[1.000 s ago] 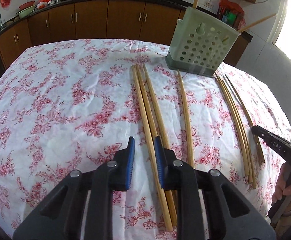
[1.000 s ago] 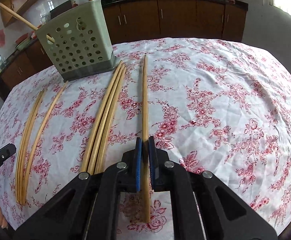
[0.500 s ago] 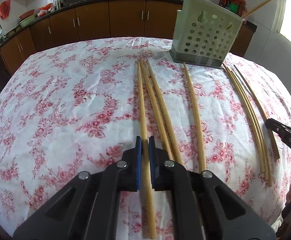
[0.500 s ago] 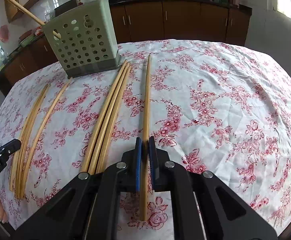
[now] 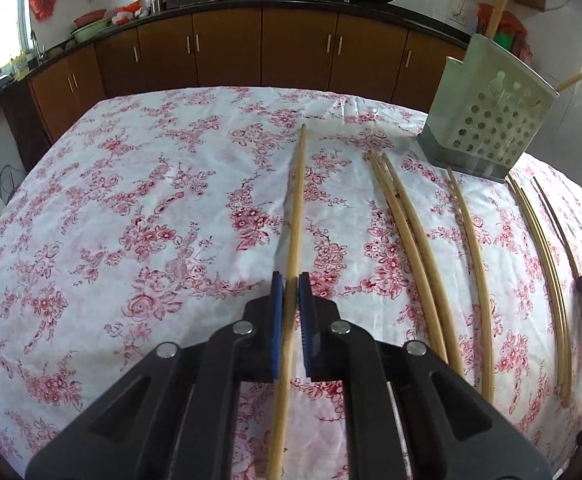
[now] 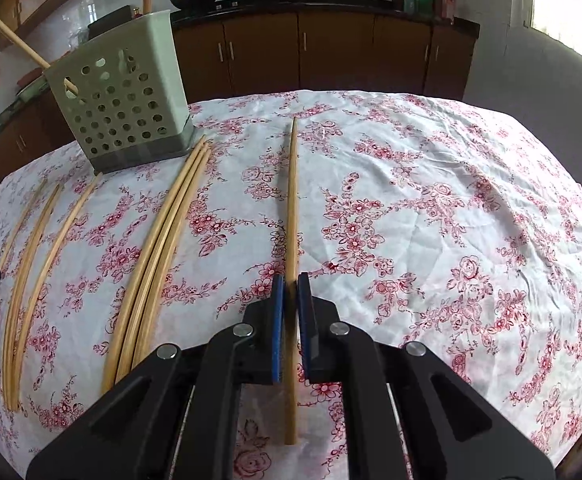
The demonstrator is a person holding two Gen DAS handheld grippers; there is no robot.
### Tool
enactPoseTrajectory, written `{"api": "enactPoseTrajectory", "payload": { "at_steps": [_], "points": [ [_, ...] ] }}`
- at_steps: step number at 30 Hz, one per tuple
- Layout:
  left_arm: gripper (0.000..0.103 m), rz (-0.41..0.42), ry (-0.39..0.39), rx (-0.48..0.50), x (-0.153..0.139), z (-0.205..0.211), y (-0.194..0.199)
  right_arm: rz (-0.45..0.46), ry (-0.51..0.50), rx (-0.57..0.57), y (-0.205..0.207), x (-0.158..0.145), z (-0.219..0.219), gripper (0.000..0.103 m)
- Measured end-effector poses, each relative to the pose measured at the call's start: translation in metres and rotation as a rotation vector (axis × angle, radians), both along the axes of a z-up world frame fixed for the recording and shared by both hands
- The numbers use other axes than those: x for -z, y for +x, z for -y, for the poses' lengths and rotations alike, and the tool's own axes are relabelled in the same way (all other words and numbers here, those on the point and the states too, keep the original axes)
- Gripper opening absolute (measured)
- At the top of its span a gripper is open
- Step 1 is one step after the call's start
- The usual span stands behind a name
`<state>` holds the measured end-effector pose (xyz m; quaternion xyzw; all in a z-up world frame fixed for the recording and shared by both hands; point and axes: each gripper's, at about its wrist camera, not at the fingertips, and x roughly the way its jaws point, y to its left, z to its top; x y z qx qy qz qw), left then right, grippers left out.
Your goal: Organize utensils
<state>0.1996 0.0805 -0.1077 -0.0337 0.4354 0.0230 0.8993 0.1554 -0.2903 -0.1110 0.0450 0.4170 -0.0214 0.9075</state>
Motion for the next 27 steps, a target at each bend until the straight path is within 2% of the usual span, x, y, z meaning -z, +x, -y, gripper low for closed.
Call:
{"api": "enactPoseTrajectory", "payload": {
  "at_steps": [15, 27],
  "points": [
    [0.012, 0.008, -0.061, -0.002, 0.0022, -0.0059, 0.0016, -0.002, -0.006, 0.0, -0.0002, -0.0001, 0.0007, 0.009],
    [0.012, 0.009, -0.065, -0.003, 0.0027, -0.0058, 0.0006, -0.002, -0.01, 0.001, 0.0, 0.0006, -0.0001, 0.009]
  ]
}}
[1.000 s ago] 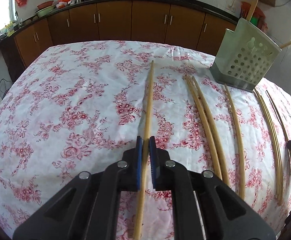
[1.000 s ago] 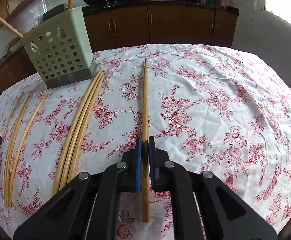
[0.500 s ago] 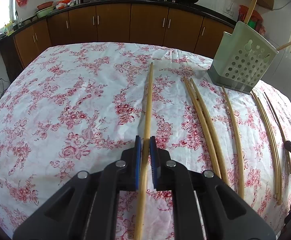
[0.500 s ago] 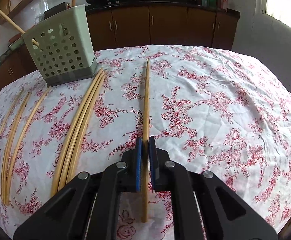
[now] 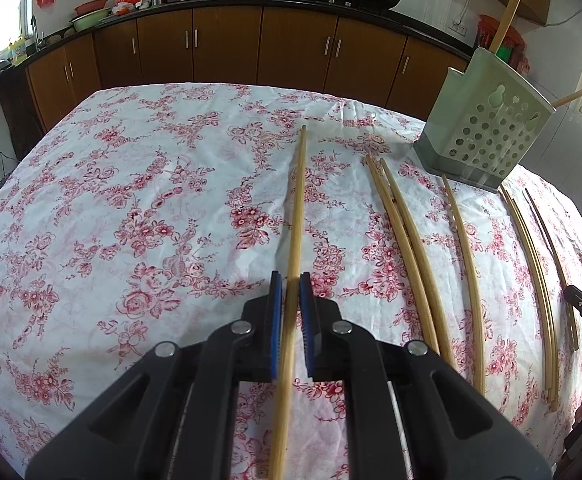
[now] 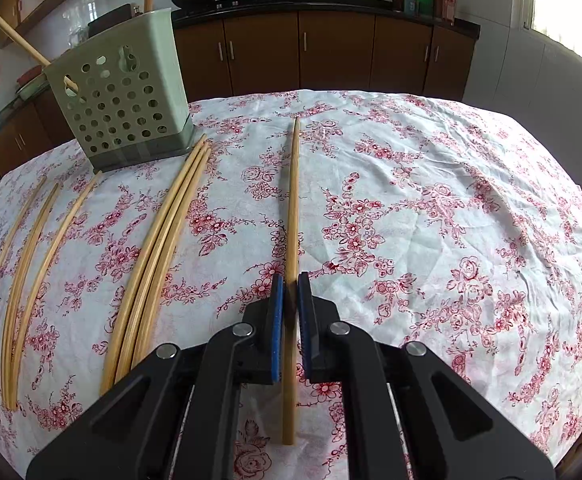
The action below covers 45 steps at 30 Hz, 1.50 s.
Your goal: Organize utensils
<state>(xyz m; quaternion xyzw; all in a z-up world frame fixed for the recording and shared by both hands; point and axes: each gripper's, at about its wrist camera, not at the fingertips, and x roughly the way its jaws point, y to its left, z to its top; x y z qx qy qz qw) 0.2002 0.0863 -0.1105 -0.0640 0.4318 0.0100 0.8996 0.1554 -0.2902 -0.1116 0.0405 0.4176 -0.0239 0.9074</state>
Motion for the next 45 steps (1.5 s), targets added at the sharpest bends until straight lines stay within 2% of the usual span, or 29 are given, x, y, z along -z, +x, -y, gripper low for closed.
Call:
{"api": "enactPoseTrajectory", "payload": {
  "at_steps": [38, 45],
  "points": [
    [0.012, -0.001, 0.0, -0.001, -0.001, 0.0005, -0.0005, -0.003, 0.002, 0.001, -0.0002, -0.0005, 0.0003, 0.009],
    [0.012, -0.008, 0.063, 0.017, -0.0017, 0.0073, -0.0075, -0.002, 0.012, 0.004, -0.0041, 0.0003, -0.0002, 0.009]
  ]
}}
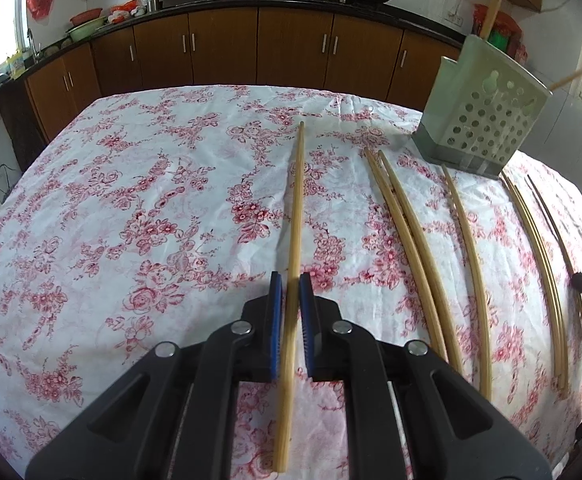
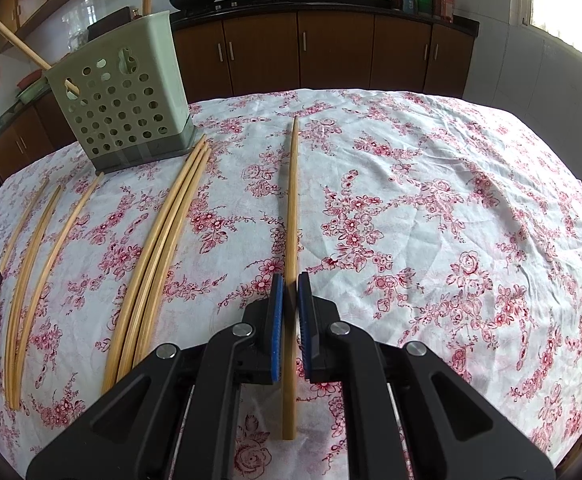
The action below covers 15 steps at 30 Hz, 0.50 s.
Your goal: Organize utensils
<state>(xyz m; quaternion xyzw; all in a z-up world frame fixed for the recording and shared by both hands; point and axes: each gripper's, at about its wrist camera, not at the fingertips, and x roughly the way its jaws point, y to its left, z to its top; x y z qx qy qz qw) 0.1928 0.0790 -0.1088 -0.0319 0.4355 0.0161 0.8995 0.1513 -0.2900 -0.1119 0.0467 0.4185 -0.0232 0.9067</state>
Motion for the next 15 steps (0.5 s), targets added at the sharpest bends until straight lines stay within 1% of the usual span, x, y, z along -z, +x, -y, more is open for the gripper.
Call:
{"api": "enactPoseTrajectory", "payload": {
  "at_steps": [4, 8, 10, 12, 15],
  "points": [
    [0.012, -0.001, 0.003, 0.0, 0.0, 0.0, -0.005, 0.0, 0.006, 0.0, 0.0, 0.0, 0.0, 0.009],
    [0.009, -0.001, 0.016, 0.001, 0.0, 0.001, -0.005, 0.004, 0.014, 0.001, 0.0, -0.001, 0.001, 0.008],
    [0.008, -0.006, 0.028, 0.015, -0.001, 0.002, -0.006, 0.012, -0.002, 0.002, -0.002, -0.003, 0.002, 0.008],
    [0.008, 0.004, 0.02, 0.026, -0.007, 0.001, -0.009, 0.052, 0.006, 0.003, -0.008, -0.015, 0.004, 0.008],
    [0.008, 0.061, 0.01, 0.035, -0.028, -0.002, -0.017, 0.135, 0.0, 0.007, -0.015, -0.04, 0.004, 0.008]
  ]
}}
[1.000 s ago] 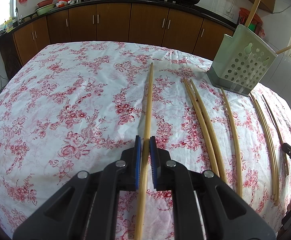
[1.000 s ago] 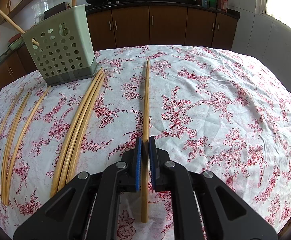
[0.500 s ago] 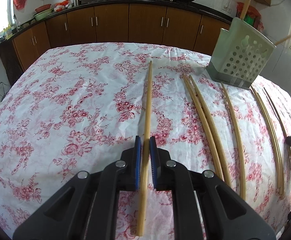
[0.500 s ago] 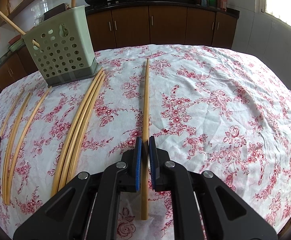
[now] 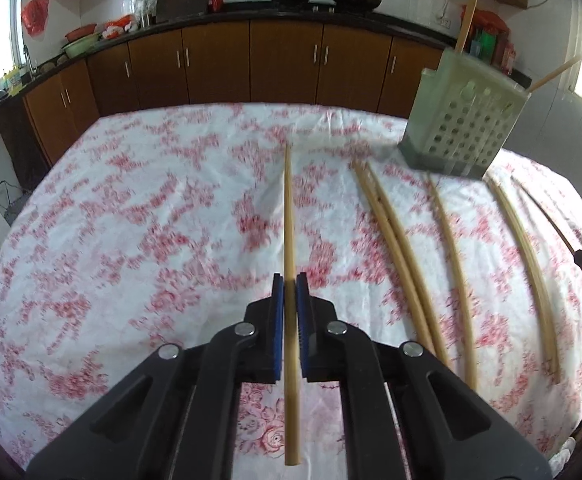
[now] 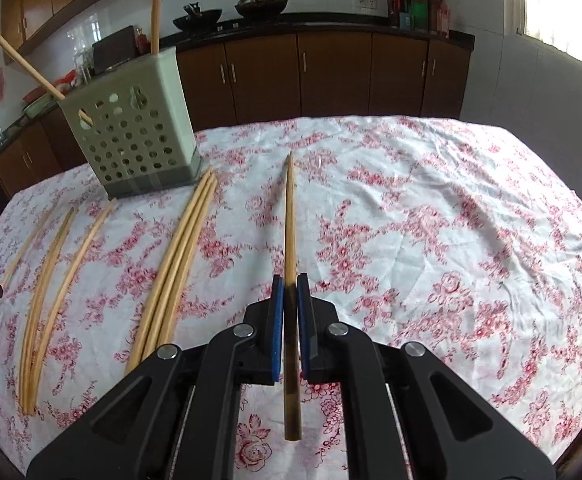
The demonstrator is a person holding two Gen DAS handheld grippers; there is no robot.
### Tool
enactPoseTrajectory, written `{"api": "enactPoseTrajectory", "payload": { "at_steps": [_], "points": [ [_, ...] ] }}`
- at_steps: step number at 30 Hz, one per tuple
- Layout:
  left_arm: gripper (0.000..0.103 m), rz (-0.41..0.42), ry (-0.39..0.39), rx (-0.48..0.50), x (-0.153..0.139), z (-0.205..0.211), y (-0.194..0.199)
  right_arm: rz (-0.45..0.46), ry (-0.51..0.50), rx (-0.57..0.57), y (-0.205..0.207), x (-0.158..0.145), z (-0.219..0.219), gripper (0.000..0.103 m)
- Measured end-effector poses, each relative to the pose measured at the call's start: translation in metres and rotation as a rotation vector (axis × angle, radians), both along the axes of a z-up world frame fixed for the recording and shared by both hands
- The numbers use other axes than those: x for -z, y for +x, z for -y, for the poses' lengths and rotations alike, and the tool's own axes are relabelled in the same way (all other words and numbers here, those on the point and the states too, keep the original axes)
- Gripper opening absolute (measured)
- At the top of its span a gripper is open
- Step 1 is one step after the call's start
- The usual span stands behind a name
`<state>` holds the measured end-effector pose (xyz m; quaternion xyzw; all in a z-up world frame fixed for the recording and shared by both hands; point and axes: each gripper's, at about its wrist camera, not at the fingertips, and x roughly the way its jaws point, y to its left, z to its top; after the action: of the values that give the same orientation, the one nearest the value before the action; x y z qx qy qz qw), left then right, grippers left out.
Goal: Organize utensils
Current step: 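Raise the left tool's chopstick into the holder while the right tool drops its own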
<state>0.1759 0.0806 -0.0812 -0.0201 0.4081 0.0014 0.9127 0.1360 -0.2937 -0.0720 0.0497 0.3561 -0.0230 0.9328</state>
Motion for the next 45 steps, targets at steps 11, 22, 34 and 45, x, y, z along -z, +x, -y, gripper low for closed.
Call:
{"api": "enactPoseTrajectory", "payload": {
  "at_steps": [11, 22, 34, 45],
  "points": [
    [0.008, 0.247, -0.048, 0.018, -0.099, 0.003, -0.013, 0.227, 0.013, -0.014, -0.015, -0.076, 0.002, 0.008],
    [0.008, 0.366, -0.078, 0.126, -0.168, 0.031, -0.012, 0.368, 0.096, -0.09, -0.009, -0.148, -0.007, 0.008],
    [0.008, 0.591, -0.162, 0.169, -0.238, 0.093, 0.027, 0.659, 0.181, -0.123, 0.025, -0.215, -0.041, 0.008],
    [0.008, 0.565, -0.172, 0.14, -0.2, 0.116, 0.103, 0.66, 0.159, -0.083, 0.086, -0.177, -0.055, 0.008]
  ]
}}
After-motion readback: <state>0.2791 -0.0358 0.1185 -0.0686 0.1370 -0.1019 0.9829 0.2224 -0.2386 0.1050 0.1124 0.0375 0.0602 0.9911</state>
